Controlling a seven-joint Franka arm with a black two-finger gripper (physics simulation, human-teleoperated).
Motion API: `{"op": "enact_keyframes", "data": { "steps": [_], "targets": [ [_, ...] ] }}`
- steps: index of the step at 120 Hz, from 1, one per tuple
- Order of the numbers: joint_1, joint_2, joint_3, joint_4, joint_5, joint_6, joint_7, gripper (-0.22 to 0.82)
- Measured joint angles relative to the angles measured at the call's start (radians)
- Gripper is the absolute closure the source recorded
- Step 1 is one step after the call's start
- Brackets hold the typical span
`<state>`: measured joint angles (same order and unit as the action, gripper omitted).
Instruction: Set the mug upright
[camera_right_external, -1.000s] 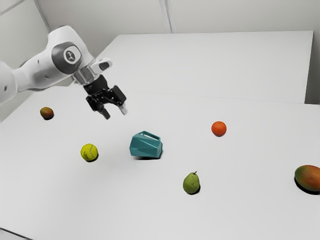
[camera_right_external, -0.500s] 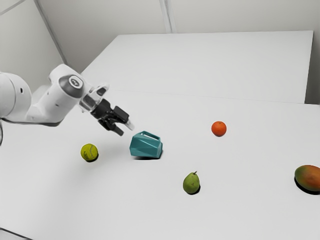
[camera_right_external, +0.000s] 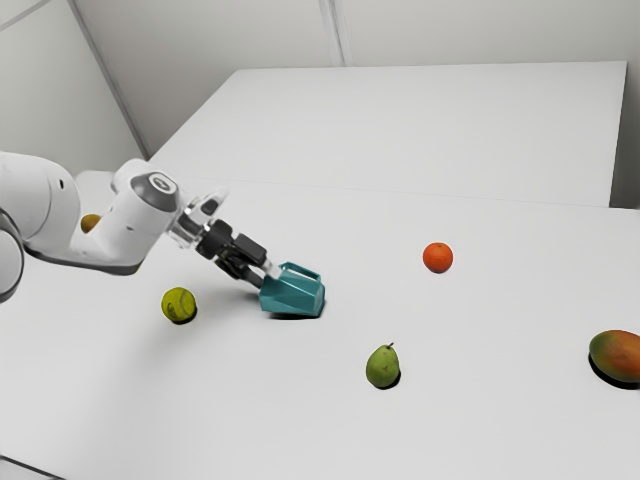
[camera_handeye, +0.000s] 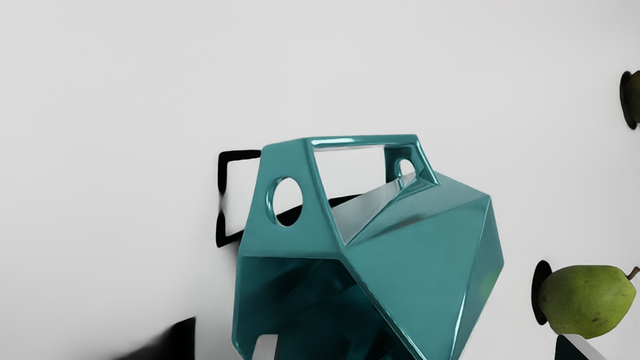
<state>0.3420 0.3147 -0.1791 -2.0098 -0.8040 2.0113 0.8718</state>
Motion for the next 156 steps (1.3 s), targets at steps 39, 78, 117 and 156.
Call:
{"op": "enact_keyframes", "data": {
  "steps": [39, 78, 117, 156],
  "targets": [
    [-0.001, 0.041, -0.003, 0.003, -0.039, -0.028, 0.071, 0.15],
    [-0.001, 0.038, -0.011, 0.007, -0.052, -0.044, 0.114, 0.45],
    [-0.001, 0.033, -0.019, 0.012, -0.053, -0.058, 0.138, 0.63],
    [-0.002, 0.025, -0.028, 0.015, -0.051, -0.060, 0.150, 0.72]
  ]
}}
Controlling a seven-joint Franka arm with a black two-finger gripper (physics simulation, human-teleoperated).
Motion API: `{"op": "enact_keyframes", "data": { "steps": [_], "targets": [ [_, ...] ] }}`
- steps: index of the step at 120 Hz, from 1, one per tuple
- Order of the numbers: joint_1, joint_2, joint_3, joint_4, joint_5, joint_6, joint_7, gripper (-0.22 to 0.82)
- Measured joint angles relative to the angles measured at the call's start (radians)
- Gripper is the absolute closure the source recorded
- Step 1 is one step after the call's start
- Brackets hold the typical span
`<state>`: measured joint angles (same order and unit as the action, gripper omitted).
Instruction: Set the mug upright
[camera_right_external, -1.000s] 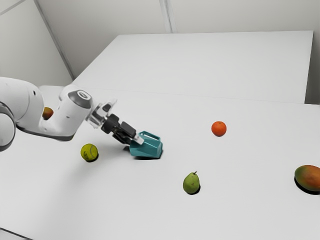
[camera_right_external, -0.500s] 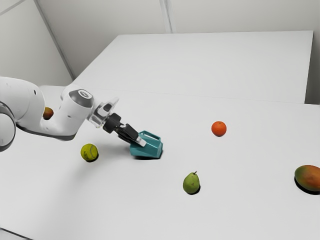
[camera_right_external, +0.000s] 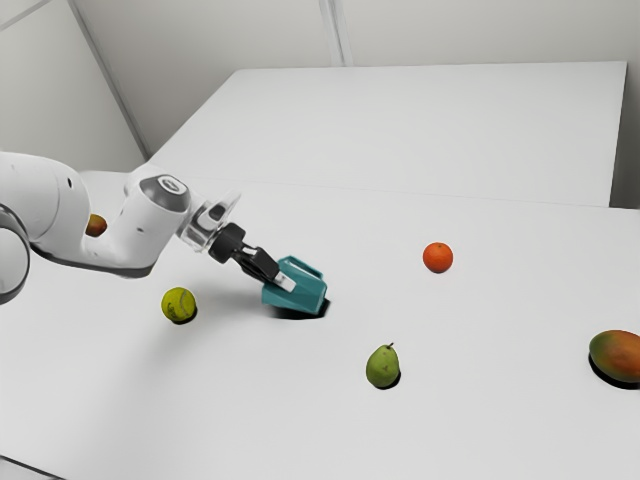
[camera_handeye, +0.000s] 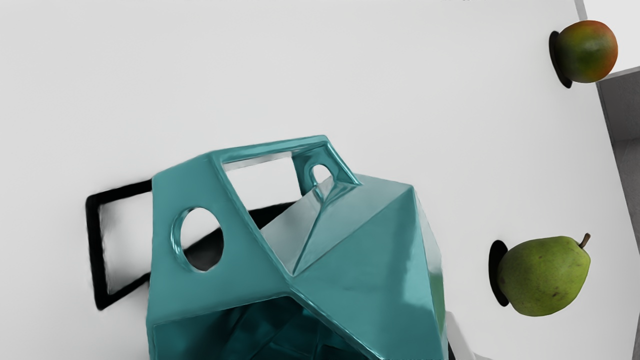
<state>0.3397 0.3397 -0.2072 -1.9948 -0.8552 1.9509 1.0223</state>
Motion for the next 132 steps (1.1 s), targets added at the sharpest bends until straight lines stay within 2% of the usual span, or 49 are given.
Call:
{"op": "enact_keyframes", "data": {
  "steps": [13, 30, 59, 86, 132],
  "targets": [
    [-0.012, -0.014, -0.001, 0.010, 0.007, -0.002, -0.001, 0.77],
    [-0.047, -0.051, -0.009, 0.016, 0.072, 0.014, -0.019, 0.78],
    [-0.182, -0.126, -0.022, 0.036, 0.509, 0.100, -0.162, 0.78],
    [-0.194, -0.161, -0.096, 0.021, 0.844, 0.144, -0.372, 0.78],
    [-0.191, -0.175, -0.130, -0.056, 1.016, 0.217, -0.653, 0.78]
  ]
}}
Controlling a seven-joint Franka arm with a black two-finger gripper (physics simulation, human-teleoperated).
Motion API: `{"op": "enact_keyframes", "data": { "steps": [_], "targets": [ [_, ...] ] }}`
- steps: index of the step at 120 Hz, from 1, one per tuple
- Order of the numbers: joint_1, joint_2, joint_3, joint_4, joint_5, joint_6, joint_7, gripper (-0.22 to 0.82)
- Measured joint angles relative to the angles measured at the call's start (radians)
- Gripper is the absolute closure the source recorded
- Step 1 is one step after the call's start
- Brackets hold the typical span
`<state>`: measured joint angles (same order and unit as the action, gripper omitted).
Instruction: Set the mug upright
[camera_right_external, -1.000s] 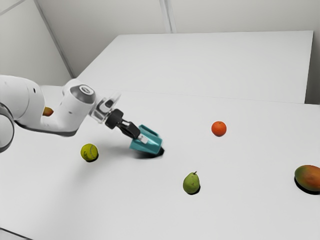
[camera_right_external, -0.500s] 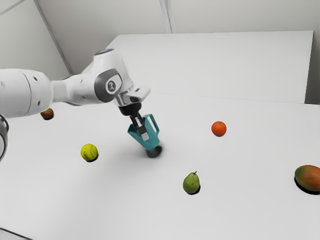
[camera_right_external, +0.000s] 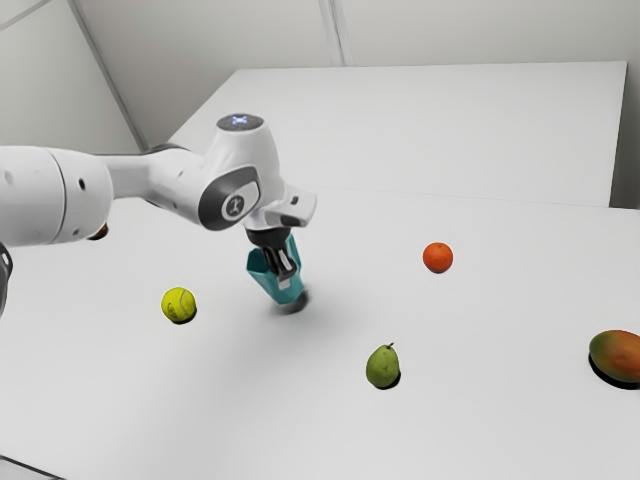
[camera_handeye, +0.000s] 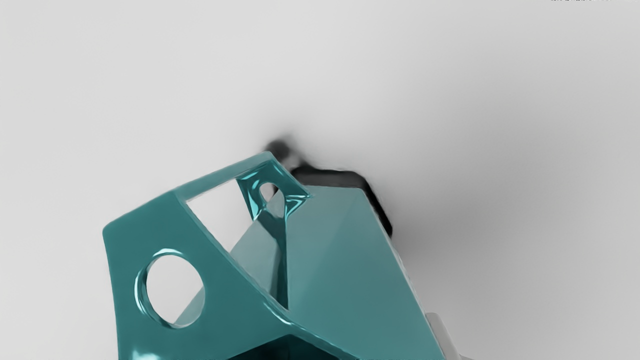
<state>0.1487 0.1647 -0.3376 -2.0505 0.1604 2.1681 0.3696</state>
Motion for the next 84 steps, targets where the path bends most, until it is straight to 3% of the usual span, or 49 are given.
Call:
{"op": "enact_keyframes", "data": {
  "steps": [48, 84],
  "targets": [
    [-0.002, 0.027, -0.001, -0.013, 0.022, 0.026, -0.171, 0.78],
    [-0.012, 0.025, -0.001, -0.013, 0.021, 0.024, -0.241, 0.54]
  ]
}}
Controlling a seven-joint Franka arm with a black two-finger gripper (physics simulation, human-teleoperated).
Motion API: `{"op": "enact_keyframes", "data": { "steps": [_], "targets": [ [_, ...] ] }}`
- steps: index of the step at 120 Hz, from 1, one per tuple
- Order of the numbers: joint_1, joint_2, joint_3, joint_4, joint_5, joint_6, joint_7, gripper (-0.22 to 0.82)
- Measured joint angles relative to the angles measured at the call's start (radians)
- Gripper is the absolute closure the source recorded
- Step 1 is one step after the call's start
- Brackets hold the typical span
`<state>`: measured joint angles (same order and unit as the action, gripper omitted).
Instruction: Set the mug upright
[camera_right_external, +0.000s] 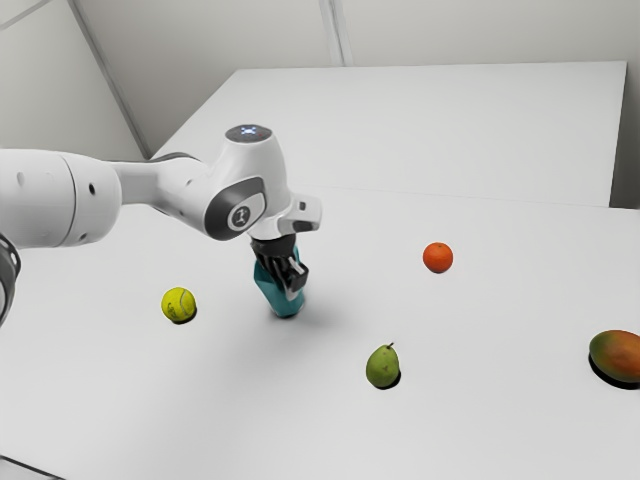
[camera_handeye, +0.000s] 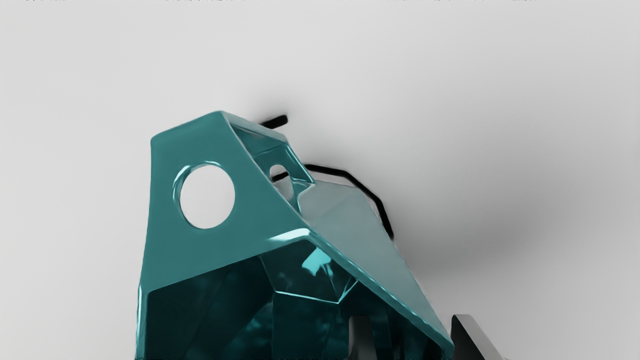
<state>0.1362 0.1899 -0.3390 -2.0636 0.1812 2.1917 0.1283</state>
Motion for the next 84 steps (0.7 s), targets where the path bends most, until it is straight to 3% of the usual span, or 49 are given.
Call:
{"op": "enact_keyframes", "data": {
  "steps": [50, 76, 84],
  "targets": [
    [0.004, -0.087, -0.006, 0.053, -0.008, -0.052, -0.048, 0.26],
    [-0.012, -0.095, 0.006, 0.328, -0.067, -0.249, -0.068, 0.11],
    [-0.049, -0.095, 0.052, 0.401, -0.080, -0.323, -0.076, 0.08]
  ]
}}
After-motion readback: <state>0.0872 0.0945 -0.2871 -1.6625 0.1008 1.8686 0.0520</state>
